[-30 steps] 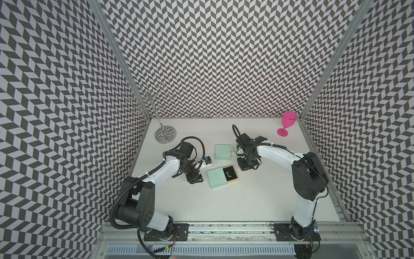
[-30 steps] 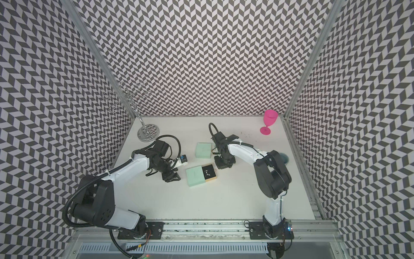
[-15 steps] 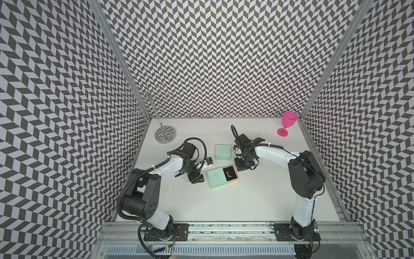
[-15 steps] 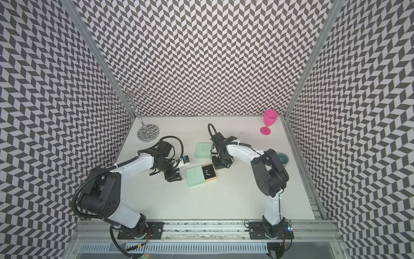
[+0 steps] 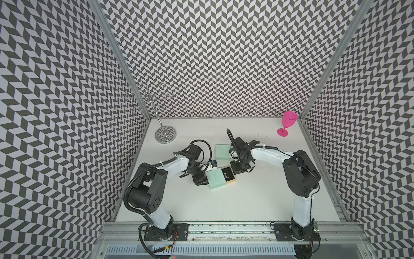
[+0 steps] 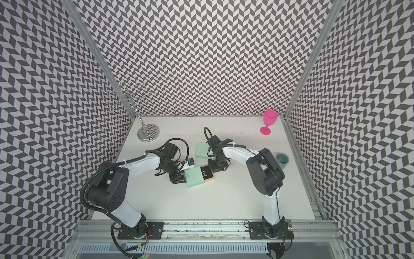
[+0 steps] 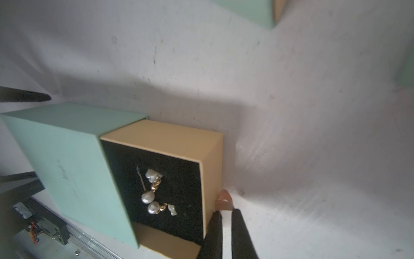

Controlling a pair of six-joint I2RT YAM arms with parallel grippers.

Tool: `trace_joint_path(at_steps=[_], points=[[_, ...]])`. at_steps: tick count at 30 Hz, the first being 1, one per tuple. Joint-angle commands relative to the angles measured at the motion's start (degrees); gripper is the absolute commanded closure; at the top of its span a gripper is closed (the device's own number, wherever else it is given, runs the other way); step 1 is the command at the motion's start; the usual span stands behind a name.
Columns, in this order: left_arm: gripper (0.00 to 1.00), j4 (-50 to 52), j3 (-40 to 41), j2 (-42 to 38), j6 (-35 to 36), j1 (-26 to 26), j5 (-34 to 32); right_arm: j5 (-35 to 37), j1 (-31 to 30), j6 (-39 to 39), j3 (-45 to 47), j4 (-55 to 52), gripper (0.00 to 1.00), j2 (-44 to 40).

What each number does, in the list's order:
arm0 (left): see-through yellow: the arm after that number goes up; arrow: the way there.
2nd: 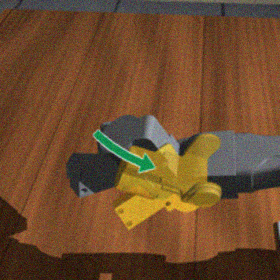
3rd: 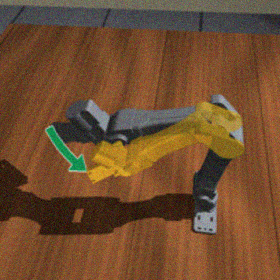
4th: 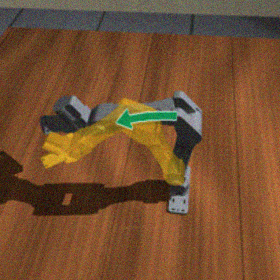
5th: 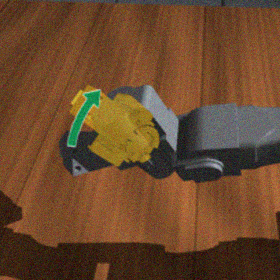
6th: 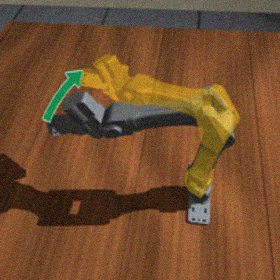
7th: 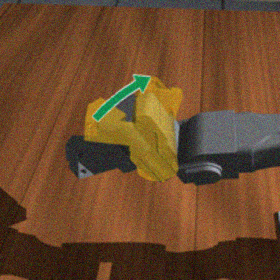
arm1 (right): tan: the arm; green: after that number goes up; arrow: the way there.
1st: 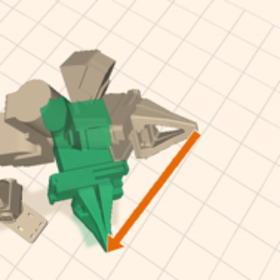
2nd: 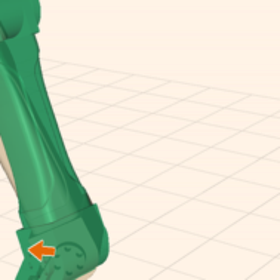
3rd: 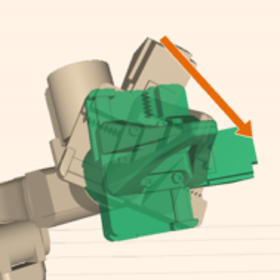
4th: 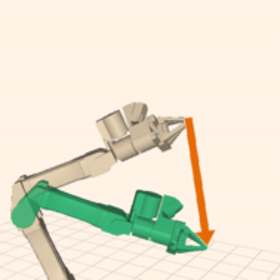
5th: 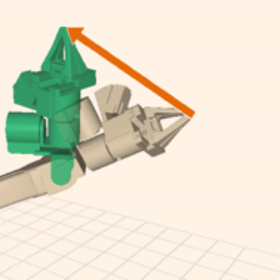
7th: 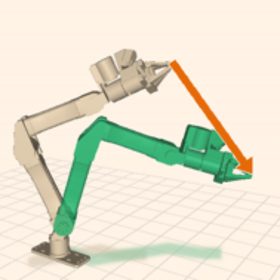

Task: Place the earrings into the drawer-style jewelry box
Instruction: Close the drawer of the jewelry box.

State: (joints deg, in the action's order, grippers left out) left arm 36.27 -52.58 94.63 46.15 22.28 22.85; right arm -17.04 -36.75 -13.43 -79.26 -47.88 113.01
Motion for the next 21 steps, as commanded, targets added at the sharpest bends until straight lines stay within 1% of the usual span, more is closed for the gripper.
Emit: trace_joint_path(at_steps=[1, 4, 13, 15, 17, 21], points=[[0.31, -3.15, -1.29, 0.29, -1.08, 0.65, 2.07, -1.99, -1.56, -1.13, -0.25, 1.35, 0.88, 0.74], [0.31, -4.34, -1.86, 0.61, -2.17, 1.07, 2.34, -2.41, -2.64, -1.80, -0.70, 1.61, 0.88, 0.72], [0.30, -6.99, -4.28, 2.84, -5.59, 2.49, 3.98, -8.73, -4.53, -3.98, 0.20, 4.74, 0.88, 0.87], [0.29, -7.39, -4.63, 3.01, -6.38, 2.71, 3.96, -7.57, -4.56, -4.60, 0.50, 4.88, 0.88, 0.27], [0.26, -7.88, -4.73, 2.52, -7.10, 2.40, 3.54, -4.96, -4.43, -5.10, 0.87, 4.62, 0.87, -0.98], [0.19, -7.25, -4.42, -1.52, -5.71, 0.90, 2.26, 4.18, -3.24, -5.22, 0.30, 1.67, 0.83, -4.27]])
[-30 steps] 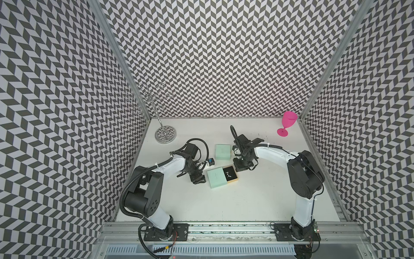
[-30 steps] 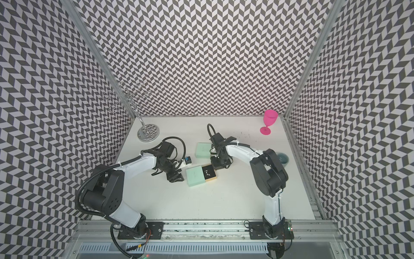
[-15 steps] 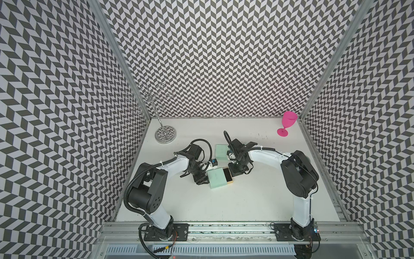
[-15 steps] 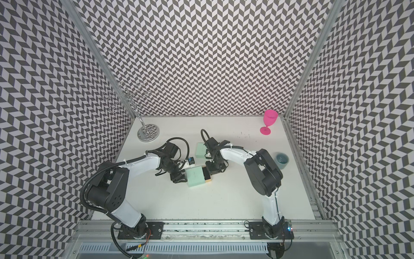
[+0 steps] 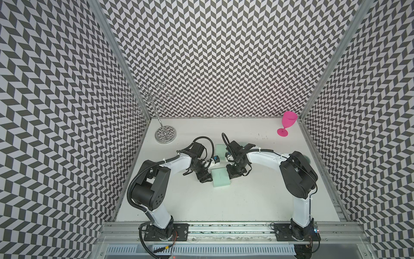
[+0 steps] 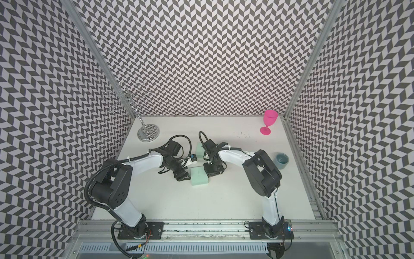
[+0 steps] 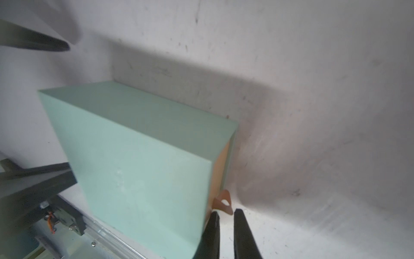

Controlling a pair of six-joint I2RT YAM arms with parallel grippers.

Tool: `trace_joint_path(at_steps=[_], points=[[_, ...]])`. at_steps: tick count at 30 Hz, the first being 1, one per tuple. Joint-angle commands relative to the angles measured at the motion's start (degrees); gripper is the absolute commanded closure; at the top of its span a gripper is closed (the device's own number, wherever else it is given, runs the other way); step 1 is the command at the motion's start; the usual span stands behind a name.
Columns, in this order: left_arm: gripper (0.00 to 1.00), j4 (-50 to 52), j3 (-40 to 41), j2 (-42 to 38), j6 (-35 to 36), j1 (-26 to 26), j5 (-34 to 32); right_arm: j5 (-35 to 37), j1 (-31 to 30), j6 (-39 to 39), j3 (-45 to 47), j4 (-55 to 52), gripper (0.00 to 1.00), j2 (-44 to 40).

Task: Place the earrings into the drawer-style jewelry box
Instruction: Close the drawer of the jewelry box, then reset both arms

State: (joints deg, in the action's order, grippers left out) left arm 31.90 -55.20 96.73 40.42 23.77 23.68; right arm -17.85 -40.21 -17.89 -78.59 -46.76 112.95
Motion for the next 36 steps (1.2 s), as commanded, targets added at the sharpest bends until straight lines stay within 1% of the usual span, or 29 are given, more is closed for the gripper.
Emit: trace_joint_path(at_steps=[1, 4, 5, 7, 9, 10, 11, 12, 13, 14, 15, 16, 19, 21, 23, 25, 27, 29, 31, 32, 33, 34, 36], points=[[0.17, -2.52, -2.04, -5.34, 0.45, -1.23, 0.80, 7.45, 1.03, -0.51, -0.75, 0.07, 0.82, -5.37], [0.11, -1.31, -4.14, -10.99, 1.22, -2.63, -1.81, 10.32, 4.15, 1.56, -2.12, 0.81, 0.76, -9.64], [0.10, -1.19, -5.15, -13.06, 1.13, -2.84, -3.10, 10.88, 5.43, 2.11, -2.30, 2.27, 0.70, -11.70], [0.07, -1.37, -6.98, -16.58, 0.35, -3.40, -5.11, 10.28, 8.42, 2.73, -2.27, 5.14, 0.62, -15.11], [0.04, -3.70, -7.91, -20.29, -2.90, -4.47, -6.96, 8.26, 11.11, 3.67, -1.98, 9.21, 0.55, -18.58], [0.02, -5.90, -7.95, -22.29, -5.75, -5.72, -7.47, 8.05, 11.97, 4.32, -1.04, 12.18, 0.54, -20.79], [0.02, -9.05, -7.62, -24.05, -9.80, -7.29, -9.13, 8.33, 12.64, 5.02, 0.24, 15.89, 0.50, -23.23], [0.01, -11.96, -7.11, -25.17, -13.50, -8.75, -11.50, 9.83, 13.09, 4.97, 1.44, 19.11, 0.39, -25.36], [0.00, -14.71, -6.65, -26.23, -17.68, -10.96, -13.25, 11.34, 13.43, 5.38, 3.42, 23.14, 0.23, -27.70], [0.00, -17.49, -5.70, -27.15, -21.50, -13.59, -13.90, 10.65, 13.82, 8.59, 5.65, 27.57, 0.00, -29.83], [0.00, -19.98, -4.28, -28.10, -24.43, -15.91, -13.86, 11.73, 13.85, 10.19, 7.60, 31.18, 0.01, -31.91], [0.00, -23.42, -2.05, -29.30, -27.87, -18.66, -13.78, 14.75, 13.89, 10.37, 10.32, 35.48, 0.00, -34.26], [0.00, -36.98, 8.51, -33.81, -36.63, -24.61, -15.36, 21.09, 14.48, 13.89, 17.64, 46.08, 0.00, -40.58], [0.00, -47.86, 18.15, -36.85, -38.28, -27.64, -14.55, 23.33, 15.15, 15.38, 22.20, 50.90, 0.01, -43.80], [0.00, -58.75, 27.25, -38.88, -37.74, -29.01, -14.49, 23.21, 16.00, 16.24, 25.97, 53.39, 0.01, -45.78], [0.00, -67.18, 34.85, -38.93, -36.43, -29.41, -13.52, 22.49, 16.71, 15.50, 28.86, 53.48, 0.01, -46.96], [0.00, -74.13, 40.32, -36.85, -39.04, -29.56, -13.64, 23.01, 17.12, 14.05, 31.88, 53.38, 0.01, -48.19], [0.00, -80.38, 43.16, -32.90, -41.01, -29.57, -12.24, 23.50, 18.31, 10.63, 36.46, 55.22, 0.01, -50.25], [0.00, -87.15, 44.58, -26.81, -44.01, -29.48, -14.03, 20.33, 18.85, 9.96, 42.72, 59.98, 0.01, -53.23], [0.00, -90.33, 44.58, -24.25, -44.66, -29.48, -14.43, 20.37, 18.84, 9.27, 45.19, 61.40, 0.00, -54.65], [0.00, -89.73, 43.06, -22.88, -44.62, -29.62, -13.97, 21.70, 18.85, 8.58, 47.72, 62.72, 0.00, -56.21], [0.00, -87.85, 42.10, -22.49, -45.58, -29.55, -15.73, 23.45, 18.89, 8.95, 49.97, 63.52, 0.01, -57.79], [0.00, -88.87, 43.06, -23.18, -44.93, -29.85, -14.26, 26.63, 19.07, 11.02, 52.94, 64.06, 0.01, -60.72]])
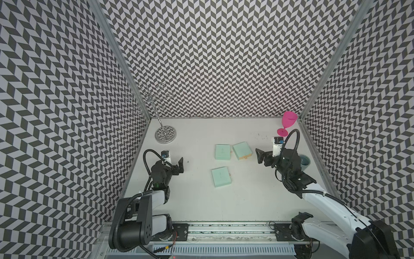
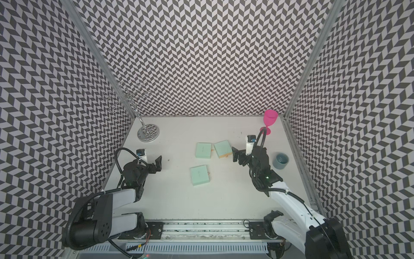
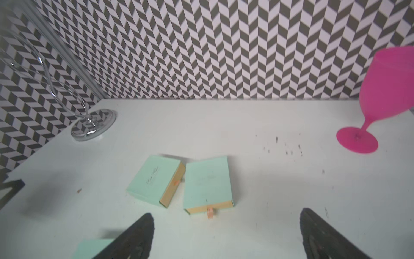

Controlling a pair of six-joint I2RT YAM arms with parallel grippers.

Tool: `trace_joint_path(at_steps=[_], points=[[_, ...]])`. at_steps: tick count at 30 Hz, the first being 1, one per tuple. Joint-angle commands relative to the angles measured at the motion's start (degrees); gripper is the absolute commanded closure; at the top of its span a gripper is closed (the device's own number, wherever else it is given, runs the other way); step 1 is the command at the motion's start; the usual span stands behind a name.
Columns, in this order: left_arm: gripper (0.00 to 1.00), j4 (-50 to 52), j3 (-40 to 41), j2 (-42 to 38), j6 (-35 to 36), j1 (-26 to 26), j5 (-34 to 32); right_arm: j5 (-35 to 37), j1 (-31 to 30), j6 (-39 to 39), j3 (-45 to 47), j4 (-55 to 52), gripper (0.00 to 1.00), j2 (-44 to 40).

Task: Place the earrings into the drawer-style jewelry box
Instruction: Reset both arms

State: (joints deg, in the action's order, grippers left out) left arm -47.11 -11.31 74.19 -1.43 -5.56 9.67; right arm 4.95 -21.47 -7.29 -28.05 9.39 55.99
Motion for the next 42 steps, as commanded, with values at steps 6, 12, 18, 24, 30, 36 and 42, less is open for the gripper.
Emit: trace_joint_path(at_steps=[6, 12, 18, 24, 30, 36, 42], points=[[0.00, -16.18, -1.53, 3.53, 0.23, 0.40, -3.84, 10.50, 1.80, 4.26, 7.63, 9.51, 0.01, -11.16], [0.00, -25.79, 0.80, 8.00, -0.34, 1.85, -2.03, 12.42, 5.07, 8.62, 13.87, 19.21, 0.01, -12.05], [0.00, -35.88, 2.66, 14.54, 2.45, 2.20, 4.16, 7.28, 12.66, 7.67, 18.07, 33.03, 0.01, -2.07], [0.00, -30.89, -0.46, 15.11, 3.19, 2.14, 5.77, 2.25, 17.73, 8.44, 20.38, 55.75, 0.01, 15.29], [0.00, -29.43, -1.26, 15.23, 3.15, 2.04, 6.33, -5.17, 18.31, 10.19, 15.79, 61.61, 0.01, 28.95], [0.00, -26.41, -2.74, 15.03, 3.67, 2.20, 6.85, -6.92, 18.85, 10.18, 13.82, 63.49, 0.01, 32.25], [0.00, -26.53, -2.75, 15.19, 3.72, 2.22, 6.81, -7.11, 19.15, 9.93, 13.22, 61.80, 0.01, 31.90]])
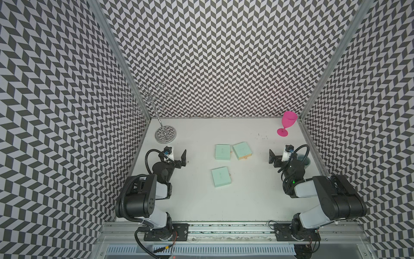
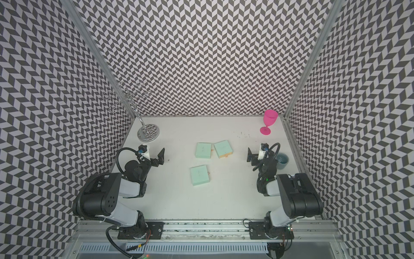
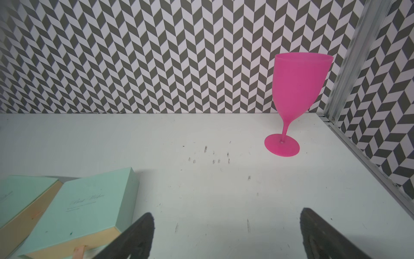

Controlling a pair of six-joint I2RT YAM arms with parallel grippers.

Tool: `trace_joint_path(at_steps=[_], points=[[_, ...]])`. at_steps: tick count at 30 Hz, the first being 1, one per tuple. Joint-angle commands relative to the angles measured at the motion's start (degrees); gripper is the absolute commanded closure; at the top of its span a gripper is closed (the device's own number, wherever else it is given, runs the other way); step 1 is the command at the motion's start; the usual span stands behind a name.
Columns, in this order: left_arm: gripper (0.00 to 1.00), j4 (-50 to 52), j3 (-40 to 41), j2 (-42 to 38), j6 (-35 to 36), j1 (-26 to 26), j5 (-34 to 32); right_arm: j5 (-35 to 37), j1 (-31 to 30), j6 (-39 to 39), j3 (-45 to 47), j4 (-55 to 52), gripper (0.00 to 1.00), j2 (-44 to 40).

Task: Place the earrings into the drawer-style jewelry box
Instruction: Reset both arms

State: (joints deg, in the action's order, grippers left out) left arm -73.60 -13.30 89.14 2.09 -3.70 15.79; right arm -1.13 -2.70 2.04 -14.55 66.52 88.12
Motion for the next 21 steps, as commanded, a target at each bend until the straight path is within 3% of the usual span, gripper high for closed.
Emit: trace_joint_path(at_steps=[1, 21], points=[[0.00, -0.07, -0.76, 0.17, 0.20, 0.36, 0.74, -1.02, 0.33, 0.60, -0.28, 4.65, 0.01, -0.22], [0.00, -0.98, -0.59, 0.59, 0.10, 0.10, 1.13, -1.01, 0.34, 0.63, -0.29, 4.65, 0.01, -0.24]])
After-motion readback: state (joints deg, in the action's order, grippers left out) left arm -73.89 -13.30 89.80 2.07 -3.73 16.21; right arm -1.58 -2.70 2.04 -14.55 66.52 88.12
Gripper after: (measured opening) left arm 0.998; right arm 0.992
